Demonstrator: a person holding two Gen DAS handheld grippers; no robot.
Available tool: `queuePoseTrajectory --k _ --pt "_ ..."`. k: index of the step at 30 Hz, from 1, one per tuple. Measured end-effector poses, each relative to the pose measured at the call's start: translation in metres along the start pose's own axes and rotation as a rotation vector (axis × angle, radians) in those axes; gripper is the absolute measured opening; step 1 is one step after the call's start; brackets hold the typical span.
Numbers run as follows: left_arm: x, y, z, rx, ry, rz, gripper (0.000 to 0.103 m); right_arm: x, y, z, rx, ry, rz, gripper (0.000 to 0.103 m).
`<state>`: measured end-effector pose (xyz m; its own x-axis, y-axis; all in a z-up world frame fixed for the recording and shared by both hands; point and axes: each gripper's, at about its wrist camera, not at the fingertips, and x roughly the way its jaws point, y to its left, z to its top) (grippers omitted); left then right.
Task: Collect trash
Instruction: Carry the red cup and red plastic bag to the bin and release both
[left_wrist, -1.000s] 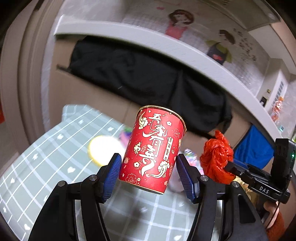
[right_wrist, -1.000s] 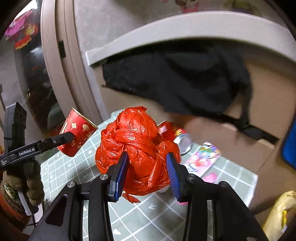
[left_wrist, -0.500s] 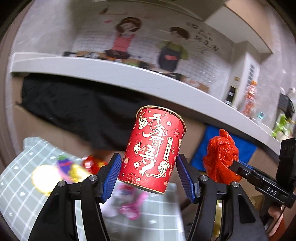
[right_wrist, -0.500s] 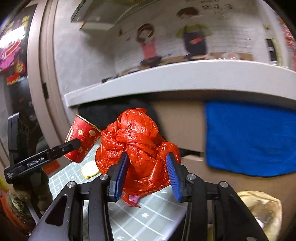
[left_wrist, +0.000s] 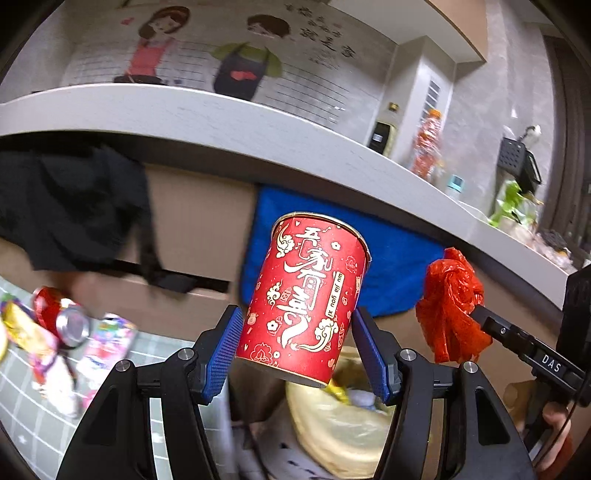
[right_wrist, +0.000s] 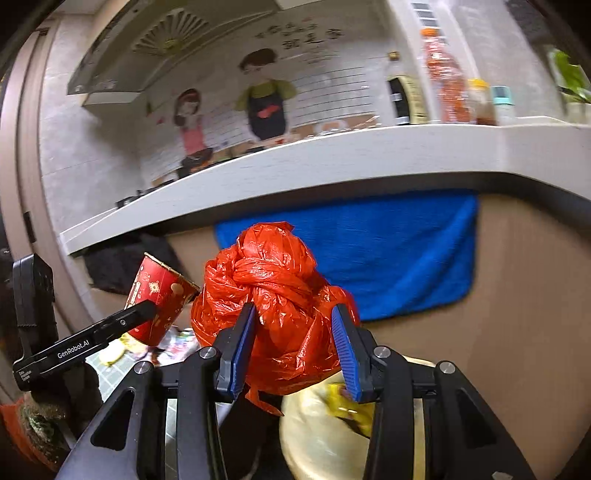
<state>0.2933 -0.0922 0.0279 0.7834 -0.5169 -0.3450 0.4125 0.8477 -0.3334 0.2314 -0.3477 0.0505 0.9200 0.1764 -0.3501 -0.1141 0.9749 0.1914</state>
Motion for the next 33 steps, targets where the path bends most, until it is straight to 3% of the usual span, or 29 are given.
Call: queuePoseTrajectory --k 11,13,16,24,27,30,33 --pt "0.044 -0.041 -0.017 0.053 0.039 -0.065 0.060 0.000 -0.037 -0.012 0.045 0.011 -0.083 0.039" --pt "0.060 -0.045 -0.024 0.061 0.077 -0.072 0.052 0.006 -0.042 -0.016 0.052 0.022 -0.094 0.039" --pt "0.075 -0.038 -0.030 0.020 0.137 -0.087 0.049 0.015 -0.053 -0.022 0.088 0.050 -0.091 0.039" --pt "0.082 -0.019 -0.037 -0.005 0.176 -0.043 0.049 0.036 -0.064 -0.043 0.112 0.104 -0.116 0.039" --pt "0.080 -0.014 -0.038 -0.013 0.174 -0.048 0.050 0.043 -0.064 -0.047 0.121 0.116 -0.108 0.045" --pt "0.080 -0.009 -0.037 -0.025 0.185 -0.053 0.051 0.044 -0.064 -0.050 0.134 0.103 -0.117 0.061" --pt "0.077 -0.002 -0.036 -0.040 0.184 -0.047 0.054 0.043 -0.063 -0.051 0.139 0.094 -0.123 0.061"
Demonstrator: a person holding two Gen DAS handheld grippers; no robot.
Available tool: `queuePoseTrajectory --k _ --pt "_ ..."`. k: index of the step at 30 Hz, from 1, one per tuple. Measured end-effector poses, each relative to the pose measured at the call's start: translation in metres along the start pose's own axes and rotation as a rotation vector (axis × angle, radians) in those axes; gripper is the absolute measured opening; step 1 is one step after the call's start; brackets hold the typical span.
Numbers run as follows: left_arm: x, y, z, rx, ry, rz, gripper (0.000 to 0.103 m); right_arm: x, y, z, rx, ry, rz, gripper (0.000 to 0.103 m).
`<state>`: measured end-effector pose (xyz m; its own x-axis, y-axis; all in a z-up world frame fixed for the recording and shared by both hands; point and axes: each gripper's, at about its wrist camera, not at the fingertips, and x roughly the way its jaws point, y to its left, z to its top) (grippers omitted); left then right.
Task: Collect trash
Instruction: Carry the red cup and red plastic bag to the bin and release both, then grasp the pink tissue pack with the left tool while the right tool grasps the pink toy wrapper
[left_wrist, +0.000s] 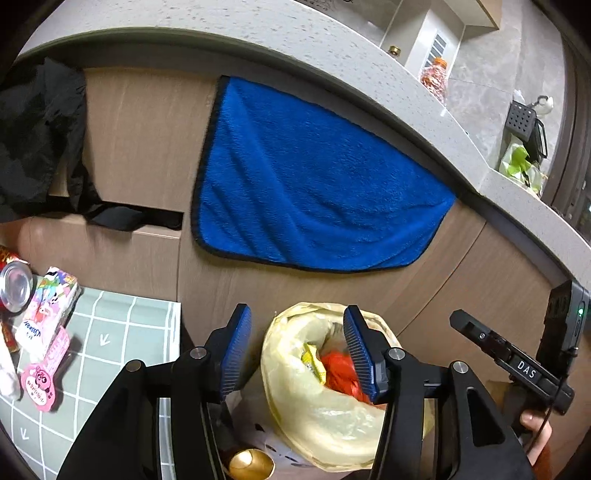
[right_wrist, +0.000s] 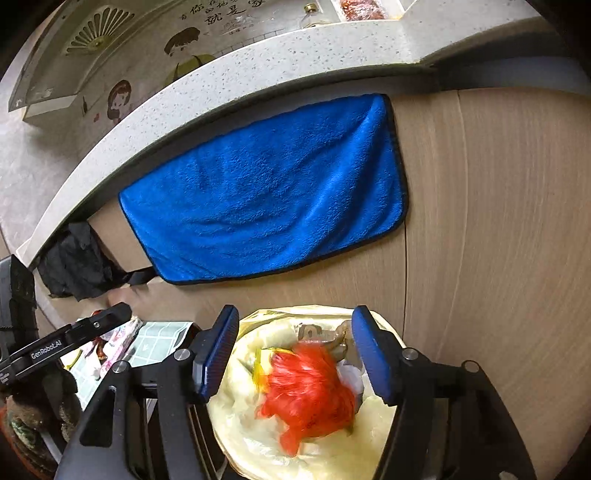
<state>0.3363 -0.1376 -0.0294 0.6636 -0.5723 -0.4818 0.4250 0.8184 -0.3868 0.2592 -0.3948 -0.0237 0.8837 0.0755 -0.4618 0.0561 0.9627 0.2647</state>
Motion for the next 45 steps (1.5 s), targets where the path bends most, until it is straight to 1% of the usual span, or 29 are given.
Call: queuePoseTrajectory --k 4,8,12,16,19,24,26,30,34,36,38,42,43,45 --pt "-0.006 0.007 -0.001 -0.006 -0.002 0.009 0.054 -0.003 0.003 -0.001 -0.003 -0.005 -0.007 0.061" --pt "-0.009 0.012 -0.005 0.003 0.015 0.016 0.054 -0.006 0.011 -0.004 -0.023 -0.007 -0.007 0.061" --pt "-0.009 0.020 -0.010 0.008 0.047 0.020 0.054 -0.011 0.018 -0.007 -0.056 -0.019 -0.014 0.061" --pt "-0.005 0.031 -0.016 -0.001 0.099 0.018 0.054 -0.014 0.023 -0.011 -0.065 -0.017 0.003 0.061" --pt "-0.007 0.039 -0.019 -0.009 0.120 0.023 0.054 -0.014 0.026 -0.015 -0.066 -0.008 0.019 0.061" --pt "-0.023 0.055 -0.024 0.000 0.099 0.050 0.054 -0.011 0.039 -0.020 -0.072 0.007 0.055 0.061" --pt "-0.033 0.067 -0.025 0.003 0.081 0.071 0.054 -0.009 0.049 -0.021 -0.082 0.010 0.075 0.061" --pt "-0.054 0.099 -0.027 0.003 0.044 0.140 0.054 -0.001 0.081 -0.024 -0.126 0.016 0.120 0.061" --pt "-0.075 0.146 -0.028 -0.056 0.019 0.232 0.054 0.012 0.111 -0.028 -0.156 0.034 0.171 0.061" --pt "-0.080 0.168 -0.027 -0.090 0.026 0.271 0.056 0.021 0.126 -0.031 -0.162 0.050 0.210 0.061" --pt "-0.083 0.185 -0.028 -0.113 0.043 0.280 0.056 0.029 0.138 -0.034 -0.167 0.067 0.240 0.061" --pt "-0.090 0.208 -0.037 -0.128 0.033 0.303 0.056 0.050 0.170 -0.043 -0.201 0.119 0.295 0.061" --pt "-0.089 0.214 -0.036 -0.131 0.040 0.300 0.058 0.055 0.177 -0.046 -0.213 0.130 0.305 0.061" --pt "-0.078 0.221 -0.032 -0.114 0.085 0.269 0.060 0.063 0.189 -0.051 -0.226 0.150 0.324 0.061"
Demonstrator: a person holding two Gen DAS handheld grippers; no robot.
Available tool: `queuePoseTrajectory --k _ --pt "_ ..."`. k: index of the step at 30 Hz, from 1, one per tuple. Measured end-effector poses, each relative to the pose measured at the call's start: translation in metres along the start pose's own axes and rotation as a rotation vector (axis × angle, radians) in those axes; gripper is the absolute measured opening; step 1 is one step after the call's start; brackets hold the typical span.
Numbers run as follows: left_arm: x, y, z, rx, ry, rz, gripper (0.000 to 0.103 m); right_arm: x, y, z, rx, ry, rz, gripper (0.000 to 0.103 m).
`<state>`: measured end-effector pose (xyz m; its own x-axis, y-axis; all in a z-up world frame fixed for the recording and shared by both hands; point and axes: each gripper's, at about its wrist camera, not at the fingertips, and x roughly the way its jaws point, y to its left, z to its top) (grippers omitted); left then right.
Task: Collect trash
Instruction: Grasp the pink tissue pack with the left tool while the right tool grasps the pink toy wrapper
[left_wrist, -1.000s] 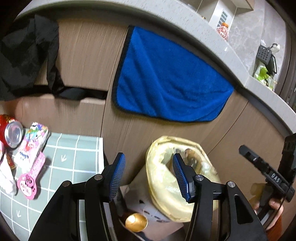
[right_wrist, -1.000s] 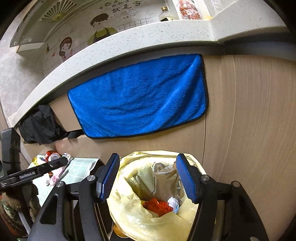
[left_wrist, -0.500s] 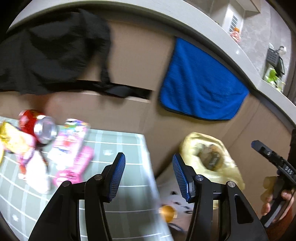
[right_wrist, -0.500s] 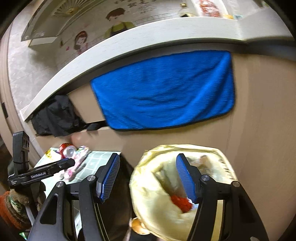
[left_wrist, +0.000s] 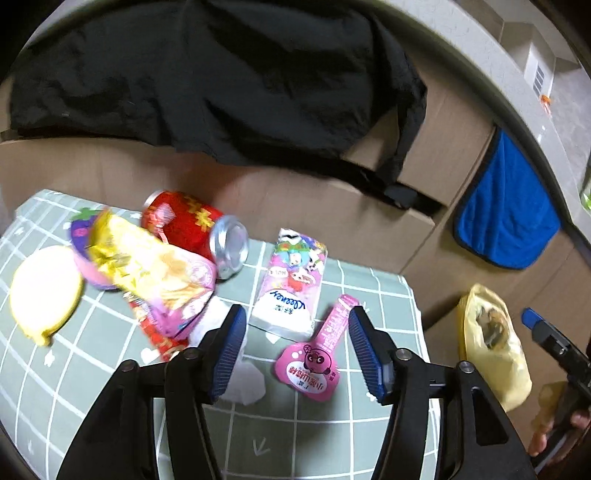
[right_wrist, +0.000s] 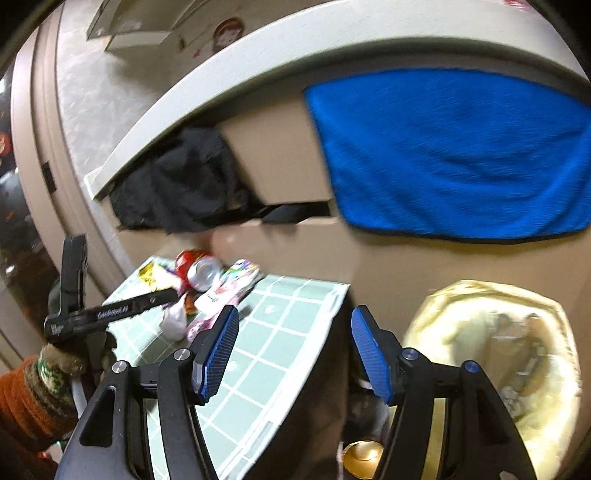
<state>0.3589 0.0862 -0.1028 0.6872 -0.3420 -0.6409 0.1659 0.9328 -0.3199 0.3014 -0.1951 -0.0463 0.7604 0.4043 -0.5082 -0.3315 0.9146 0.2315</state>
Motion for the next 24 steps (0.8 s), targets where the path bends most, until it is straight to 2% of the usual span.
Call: queuePoseTrajectory --k 4,7,12,15,17,18,19,24 --pt "0.036 -0.003 0.014 0.062 0.066 -0.009 0.064 0.015 0.010 -0.002 0.007 0.020 0.040 0.061" --pt "0.067 -0.006 0.027 0.067 0.116 0.009 0.078 0.018 0.012 -0.004 0.010 0.020 0.033 0.061" --pt "0.098 -0.018 0.032 0.106 0.142 0.105 0.080 0.021 0.002 -0.007 0.048 0.031 0.022 0.061" --pt "0.106 -0.017 0.031 0.071 0.165 0.106 0.079 0.022 -0.002 -0.009 0.061 0.041 0.018 0.061" --pt "0.109 -0.011 0.029 0.041 0.202 0.091 0.069 0.024 0.000 -0.011 0.058 0.048 0.020 0.061" --pt "0.108 -0.008 0.028 0.035 0.206 0.097 0.053 0.026 0.001 -0.011 0.054 0.052 0.024 0.061" --pt "0.103 -0.006 0.027 0.028 0.198 0.101 0.047 0.027 0.004 -0.011 0.048 0.057 0.030 0.061" --pt "0.049 0.006 0.023 -0.065 0.129 -0.001 0.045 0.044 0.023 -0.012 0.012 0.098 0.065 0.061"
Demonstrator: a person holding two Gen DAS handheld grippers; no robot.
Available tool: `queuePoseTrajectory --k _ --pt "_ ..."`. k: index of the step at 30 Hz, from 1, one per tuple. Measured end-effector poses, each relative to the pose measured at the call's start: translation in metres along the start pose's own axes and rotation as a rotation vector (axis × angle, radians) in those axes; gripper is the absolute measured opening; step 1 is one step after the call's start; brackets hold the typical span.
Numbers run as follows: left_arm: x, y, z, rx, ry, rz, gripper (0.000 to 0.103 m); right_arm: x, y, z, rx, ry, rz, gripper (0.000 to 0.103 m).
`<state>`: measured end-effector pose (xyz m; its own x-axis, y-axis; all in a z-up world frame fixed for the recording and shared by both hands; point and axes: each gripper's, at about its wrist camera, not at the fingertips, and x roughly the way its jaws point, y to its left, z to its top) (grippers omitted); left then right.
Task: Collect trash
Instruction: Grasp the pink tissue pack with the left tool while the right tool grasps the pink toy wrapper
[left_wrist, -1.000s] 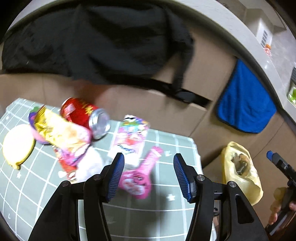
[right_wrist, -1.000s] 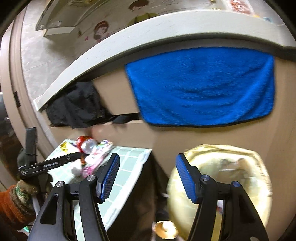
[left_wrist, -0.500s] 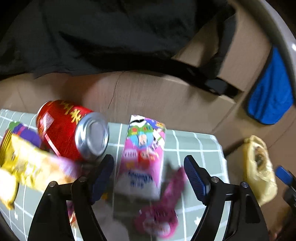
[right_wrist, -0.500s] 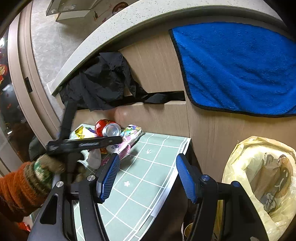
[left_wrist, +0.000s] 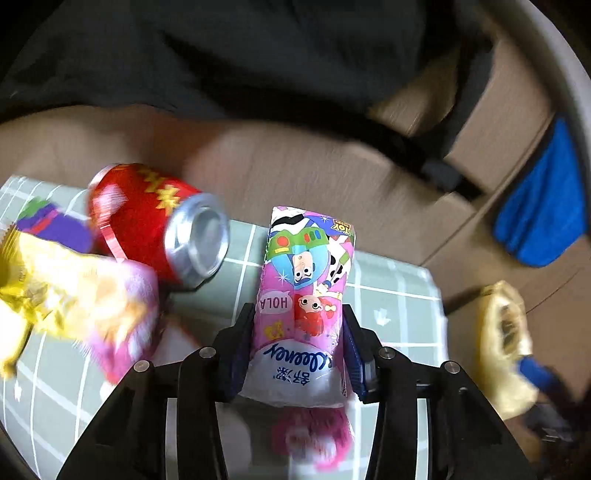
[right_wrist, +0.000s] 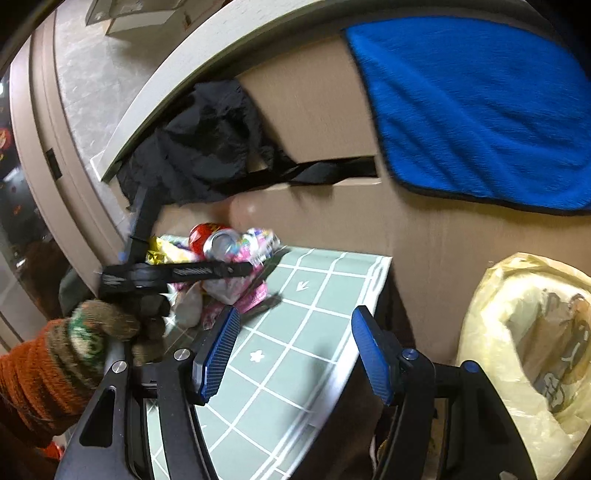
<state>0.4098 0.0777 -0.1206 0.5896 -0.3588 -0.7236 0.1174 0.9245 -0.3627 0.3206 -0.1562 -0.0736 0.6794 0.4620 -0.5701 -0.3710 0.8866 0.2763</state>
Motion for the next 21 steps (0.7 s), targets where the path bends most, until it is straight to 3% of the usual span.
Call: queuePoseTrajectory --k 4,11,17,21 --pt "-0.052 0.016 -0.012 -0.057 -0.088 -0.019 0.045 0.023 0.015 -0.003 -0.010 0.060 0.048 0.061" --pt "-0.122 0.044 -0.039 -0.098 -0.237 0.097 0.045 0.078 0.051 -0.009 -0.065 0.187 0.077 0.061" --pt "-0.139 0.077 -0.060 -0.195 -0.233 0.109 0.045 0.124 0.071 -0.014 -0.125 0.258 0.035 0.061" --pt "-0.136 0.082 -0.066 -0.226 -0.231 0.123 0.045 0.139 0.085 -0.013 -0.213 0.258 -0.016 0.061"
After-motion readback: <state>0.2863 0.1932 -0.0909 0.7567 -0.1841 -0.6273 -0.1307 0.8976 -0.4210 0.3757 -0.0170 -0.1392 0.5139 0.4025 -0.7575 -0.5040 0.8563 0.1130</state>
